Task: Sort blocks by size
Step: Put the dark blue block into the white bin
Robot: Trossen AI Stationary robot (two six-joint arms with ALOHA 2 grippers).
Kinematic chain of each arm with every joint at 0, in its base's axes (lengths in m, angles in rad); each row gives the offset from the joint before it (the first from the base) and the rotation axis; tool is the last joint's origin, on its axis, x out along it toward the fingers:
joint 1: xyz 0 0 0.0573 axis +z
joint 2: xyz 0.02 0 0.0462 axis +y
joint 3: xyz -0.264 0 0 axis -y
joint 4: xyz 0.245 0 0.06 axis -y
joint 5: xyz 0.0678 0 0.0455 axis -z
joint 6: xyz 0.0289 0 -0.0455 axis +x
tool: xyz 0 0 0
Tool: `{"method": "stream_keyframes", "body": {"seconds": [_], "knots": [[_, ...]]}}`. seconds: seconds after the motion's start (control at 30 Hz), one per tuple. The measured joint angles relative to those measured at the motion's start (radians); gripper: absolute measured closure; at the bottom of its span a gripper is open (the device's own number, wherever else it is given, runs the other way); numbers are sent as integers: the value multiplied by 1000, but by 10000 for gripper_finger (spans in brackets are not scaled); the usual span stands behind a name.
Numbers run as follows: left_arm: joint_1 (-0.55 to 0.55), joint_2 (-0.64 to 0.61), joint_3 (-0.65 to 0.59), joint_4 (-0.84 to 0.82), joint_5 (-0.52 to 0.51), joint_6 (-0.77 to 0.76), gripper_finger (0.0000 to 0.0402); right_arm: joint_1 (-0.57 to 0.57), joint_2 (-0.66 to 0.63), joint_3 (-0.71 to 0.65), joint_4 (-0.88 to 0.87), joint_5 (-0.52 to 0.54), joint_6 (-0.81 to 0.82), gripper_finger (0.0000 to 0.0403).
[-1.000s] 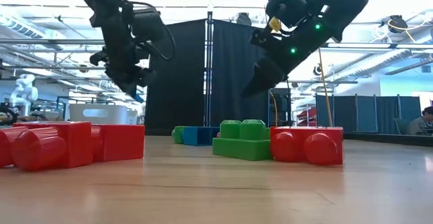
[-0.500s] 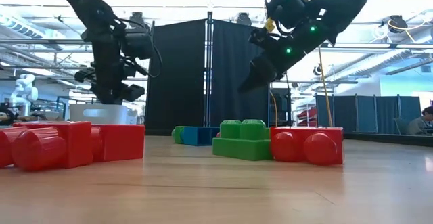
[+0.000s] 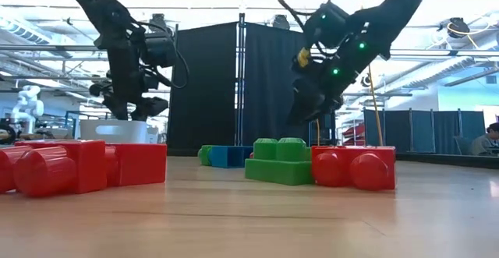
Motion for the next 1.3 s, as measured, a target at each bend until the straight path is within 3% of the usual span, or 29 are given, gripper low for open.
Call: {"method": "stream_keyframes", "body": {"seconds": [0.23, 0.57, 0.7, 0.87, 0.97, 1.13, 1.3], "knots": [[-13, -11, 29, 0, 5, 50, 180, 5, 54, -1, -68, -7, 31, 128], [-71, -131, 31, 52, 5, 104, 180, -3, 150, 0, -76, -18, 40, 129], [-109, -190, 32, 82, 6, 123, 180, -22, 153, 1, -81, 31, 37, 129], [-153, -226, 32, 124, 6, 133, 180, -47, 149, 0, -77, 16, 8, 135], [-175, -231, 31, 155, 6, 167, 180, -53, 149, 0, -77, -1, 1, 165], [-218, -224, 31, 248, 10, 233, 180, -54, 149, 0, -81, -5, -2, 257], [-244, -189, 31, 329, 100, 325, 180, -54, 149, -1, -82, 0, -8, 351]]}}
